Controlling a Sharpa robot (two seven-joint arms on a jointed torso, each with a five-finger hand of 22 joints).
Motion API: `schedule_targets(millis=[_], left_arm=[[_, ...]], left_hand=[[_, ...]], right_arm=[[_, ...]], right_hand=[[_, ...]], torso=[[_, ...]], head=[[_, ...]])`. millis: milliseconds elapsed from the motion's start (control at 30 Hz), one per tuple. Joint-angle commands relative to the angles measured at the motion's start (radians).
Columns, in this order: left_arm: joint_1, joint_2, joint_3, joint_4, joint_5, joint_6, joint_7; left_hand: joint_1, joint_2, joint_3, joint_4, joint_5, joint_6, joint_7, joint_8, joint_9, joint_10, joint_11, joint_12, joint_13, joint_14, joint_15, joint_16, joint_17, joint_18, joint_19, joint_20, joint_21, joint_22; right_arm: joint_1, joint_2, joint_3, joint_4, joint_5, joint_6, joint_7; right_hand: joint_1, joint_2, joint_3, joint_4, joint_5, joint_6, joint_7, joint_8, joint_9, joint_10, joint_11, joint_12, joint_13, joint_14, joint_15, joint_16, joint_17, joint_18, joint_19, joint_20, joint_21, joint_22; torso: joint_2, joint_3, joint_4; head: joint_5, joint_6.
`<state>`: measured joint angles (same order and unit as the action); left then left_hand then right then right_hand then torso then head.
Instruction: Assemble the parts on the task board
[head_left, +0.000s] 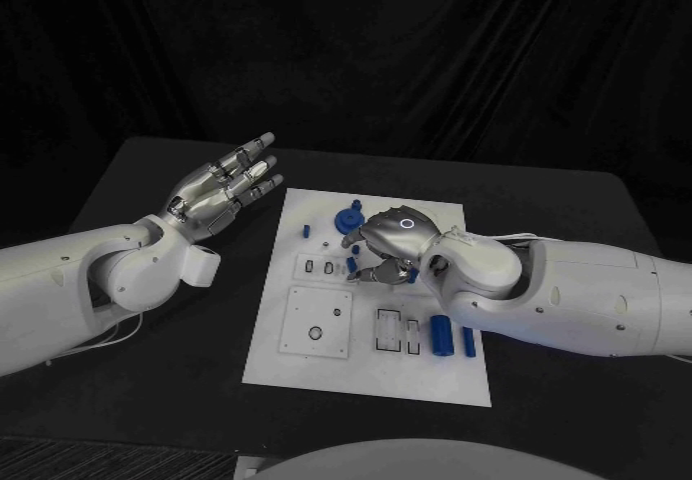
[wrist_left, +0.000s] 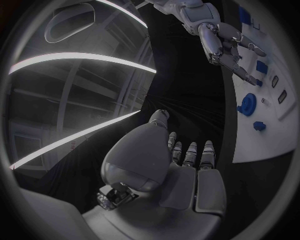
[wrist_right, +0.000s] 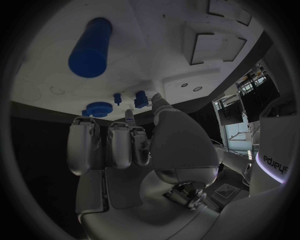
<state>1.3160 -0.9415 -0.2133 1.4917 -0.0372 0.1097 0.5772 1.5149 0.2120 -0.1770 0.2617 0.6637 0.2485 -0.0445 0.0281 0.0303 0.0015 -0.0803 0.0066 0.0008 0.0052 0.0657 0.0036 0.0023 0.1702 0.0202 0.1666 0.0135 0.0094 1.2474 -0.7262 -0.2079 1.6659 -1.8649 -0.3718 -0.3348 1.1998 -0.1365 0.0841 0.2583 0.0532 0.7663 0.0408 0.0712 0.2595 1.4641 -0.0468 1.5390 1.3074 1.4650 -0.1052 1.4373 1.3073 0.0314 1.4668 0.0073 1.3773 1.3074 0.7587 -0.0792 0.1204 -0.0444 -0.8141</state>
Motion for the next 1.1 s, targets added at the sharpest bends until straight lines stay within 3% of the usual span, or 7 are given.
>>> schedule_targets(millis=[33, 67, 200, 333, 400, 900, 1100], left_arm=[[-0.002, -0.002, 0.001, 0.003, -0.002, -0.016, 0.029], [-0.002, -0.002, 0.001, 0.004, -0.002, -0.024, 0.036], [-0.002, -0.012, 0.001, 0.012, -0.016, -0.051, 0.054], [-0.002, -0.028, 0.001, 0.019, -0.133, -0.143, 0.085], [-0.002, -0.031, 0.001, 0.02, -0.164, -0.171, 0.092], [0.014, -0.067, 0.002, 0.087, -0.294, -0.423, 0.058], [0.02, -0.08, 0.002, 0.104, -0.568, -0.569, -0.04]], left_hand=[[-0.038, -0.011, -0.019, 0.026, -0.104, 0.008, 0.002, 0.006, 0.003, -0.002, -0.002, -0.007, -0.001, -0.005, -0.018, -0.004, -0.002, 0.009, -0.002, 0.001, 0.002, -0.001], [-0.106, -0.03, -0.068, 0.03, -0.318, 0.014, 0.001, 0.007, 0.004, -0.001, 0.002, -0.006, -0.001, -0.005, -0.03, -0.004, -0.002, 0.009, -0.001, -0.002, 0.002, 0.0], [-0.244, -0.111, -0.115, 0.038, -0.581, 0.02, 0.013, 0.006, 0.003, 0.038, 0.015, 0.006, 0.01, -0.002, -0.034, -0.002, -0.001, 0.01, 0.003, -0.005, 0.005, 0.002], [-0.335, -0.34, 0.033, 0.038, -0.582, 0.025, 0.01, 0.009, 0.005, 0.138, 0.083, 0.085, 0.041, 0.032, -0.043, 0.014, 0.014, 0.012, 0.022, 0.001, 0.018, 0.008], [-0.331, -0.385, 0.01, 0.039, -0.562, 0.045, 0.013, 0.013, 0.008, 0.197, 0.099, 0.133, 0.058, 0.083, -0.033, 0.037, 0.031, 0.014, 0.064, 0.006, 0.045, 0.022], [-0.268, -0.249, 0.071, 0.031, -0.436, 0.149, 0.038, 0.018, 0.015, 0.351, 0.194, 0.519, 0.132, 0.529, 0.057, 0.167, 0.206, 0.012, 0.448, 0.077, 0.25, 0.102], [-0.225, -0.26, 0.061, 0.029, -0.424, 0.298, 0.084, 0.039, 0.03, 0.536, 0.227, 0.799, 0.244, 0.854, 0.069, 0.394, 0.329, 0.012, 0.702, 0.08, 0.399, 0.158]], right_arm=[[0.013, -0.026, 0.001, 0.03, -0.008, -0.157, 0.037], [0.022, -0.039, 0.001, 0.043, -0.008, -0.186, 0.045], [0.065, -0.093, 0.001, 0.09, -0.008, -0.282, 0.076], [0.126, -0.166, 0.001, 0.138, -0.008, -0.393, 0.125], [0.142, -0.184, 0.001, 0.146, -0.008, -0.418, 0.137], [0.22, -0.262, 0.0, 0.105, -0.008, -0.383, 0.197], [0.221, -0.265, 0.0, 0.084, -0.008, -0.344, 0.194]], right_hand=[[-0.024, -0.019, -0.014, 0.033, -0.004, 0.001, 0.007, 0.005, -0.004, 0.078, 0.002, -0.007, 0.218, 0.07, 0.001, 0.003, 0.061, 0.014, 0.028, 0.0, -0.005, 0.202], [-0.042, -0.016, -0.029, 0.035, -0.004, 0.001, 0.009, 0.005, -0.007, 0.077, 0.003, -0.008, 0.217, 0.069, 0.002, 0.003, 0.061, 0.014, 0.028, 0.0, -0.005, 0.202], [-0.08, 0.004, -0.06, 0.036, -0.005, 0.012, 0.017, 0.011, -0.011, 0.086, 0.009, 0.003, 0.23, 0.071, 0.006, 0.009, 0.069, 0.012, 0.032, 0.003, 0.002, 0.205], [-0.104, 0.011, -0.077, 0.036, -0.004, 0.053, 0.023, 0.033, -0.007, 0.106, 0.014, 0.031, 0.262, 0.075, 0.01, 0.023, 0.088, 0.008, 0.039, 0.007, 0.02, 0.211], [-0.105, 0.01, -0.078, 0.036, -0.004, 0.061, 0.022, 0.037, -0.006, 0.107, 0.014, 0.032, 0.263, 0.076, 0.01, 0.027, 0.094, 0.006, 0.042, 0.008, 0.027, 0.213], [-0.098, 0.033, -0.069, 0.033, -0.001, 0.072, 0.02, 0.041, -0.006, 0.104, 0.013, 0.029, 0.26, 0.072, 0.011, 0.016, 0.076, 0.009, 0.037, 0.009, 0.015, 0.21], [-0.039, 0.067, -0.048, 0.027, 0.04, 0.084, 0.02, 0.046, -0.008, 0.107, 0.014, 0.032, 0.263, 0.072, 0.012, 0.018, 0.077, 0.009, 0.038, 0.011, 0.016, 0.21]], torso=[[0.0, 0.0003, 0.0001], [0.0, 0.0001, 0.0001], [0.0, 0.0012, 0.0002], [-0.001, 0.0022, 0.0001], [-0.001, 0.0023, -0.0003], [0.001, 0.021, 0.0046], [0.002, 0.0343, 0.0001]], head=[[0.004, 0.009], [0.008, 0.017], [0.017, 0.03], [0.037, 0.063], [0.04, 0.067], [0.034, 0.108], [0.04, 0.111]])
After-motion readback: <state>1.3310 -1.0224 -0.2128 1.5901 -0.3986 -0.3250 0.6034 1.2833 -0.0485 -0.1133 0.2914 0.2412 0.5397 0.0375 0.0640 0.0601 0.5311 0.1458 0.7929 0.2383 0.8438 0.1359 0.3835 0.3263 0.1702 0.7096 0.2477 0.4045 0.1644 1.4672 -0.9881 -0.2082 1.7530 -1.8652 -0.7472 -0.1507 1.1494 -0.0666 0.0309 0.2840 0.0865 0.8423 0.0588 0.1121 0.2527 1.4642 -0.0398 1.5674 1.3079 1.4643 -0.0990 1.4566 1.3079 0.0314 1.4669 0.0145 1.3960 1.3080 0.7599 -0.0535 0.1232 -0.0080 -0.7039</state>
